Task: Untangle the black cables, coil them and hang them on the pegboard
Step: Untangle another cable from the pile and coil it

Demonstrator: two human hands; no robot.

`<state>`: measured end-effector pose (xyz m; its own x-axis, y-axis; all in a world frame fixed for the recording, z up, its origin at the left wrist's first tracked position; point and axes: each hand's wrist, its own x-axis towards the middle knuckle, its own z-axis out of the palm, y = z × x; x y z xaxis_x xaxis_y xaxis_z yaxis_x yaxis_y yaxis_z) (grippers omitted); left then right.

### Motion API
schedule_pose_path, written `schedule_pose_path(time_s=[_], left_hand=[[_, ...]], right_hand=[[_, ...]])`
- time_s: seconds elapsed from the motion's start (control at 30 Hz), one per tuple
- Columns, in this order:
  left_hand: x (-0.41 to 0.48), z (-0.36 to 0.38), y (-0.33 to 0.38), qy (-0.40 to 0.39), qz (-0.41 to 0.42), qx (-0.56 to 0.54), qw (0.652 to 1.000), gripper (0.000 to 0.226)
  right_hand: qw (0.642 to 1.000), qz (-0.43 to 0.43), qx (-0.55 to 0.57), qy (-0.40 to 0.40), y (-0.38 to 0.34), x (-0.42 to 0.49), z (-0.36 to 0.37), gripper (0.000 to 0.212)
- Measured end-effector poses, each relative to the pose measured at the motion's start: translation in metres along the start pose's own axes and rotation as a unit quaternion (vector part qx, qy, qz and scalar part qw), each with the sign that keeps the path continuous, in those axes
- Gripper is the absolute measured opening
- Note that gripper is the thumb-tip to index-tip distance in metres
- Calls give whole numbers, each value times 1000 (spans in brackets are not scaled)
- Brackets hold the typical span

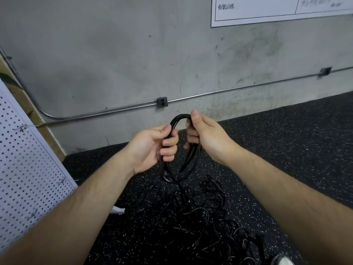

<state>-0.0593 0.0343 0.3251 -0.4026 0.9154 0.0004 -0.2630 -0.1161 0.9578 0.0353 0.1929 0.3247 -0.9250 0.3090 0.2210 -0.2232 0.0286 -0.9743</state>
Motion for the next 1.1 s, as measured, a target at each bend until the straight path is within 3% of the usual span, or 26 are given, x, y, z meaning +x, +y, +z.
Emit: schedule_pose_path(time_s=[0.13,0.33,0.5,0.63,0.73,0.9,1.1], left_hand=[[-5,-3,0,-57,-14,39,998,13],[-1,-1,3,6,62,-2,998,13],[-6,-6,17,35,121,-26,992,15],[-11,-16,30,82,178,-39,980,13],[-15,-31,38,135,208,-47,968,20],[-19,-52,34,236,216,43,946,27],[-13,-43,13,257,141,275,916,24]], right_hand=[[999,-14,-27,13,-3,5,3,37],[999,-7,-40,17,4,0,0,54],[985,132,22,-113,45,-3,1,82],[947,219,-10,-234,90,-18,19,66],[929,193,-164,-269,110,-32,29,45],[893,75,-391,-209,108,-36,30,20],[807,-152,-542,-176,54,-27,36,26]])
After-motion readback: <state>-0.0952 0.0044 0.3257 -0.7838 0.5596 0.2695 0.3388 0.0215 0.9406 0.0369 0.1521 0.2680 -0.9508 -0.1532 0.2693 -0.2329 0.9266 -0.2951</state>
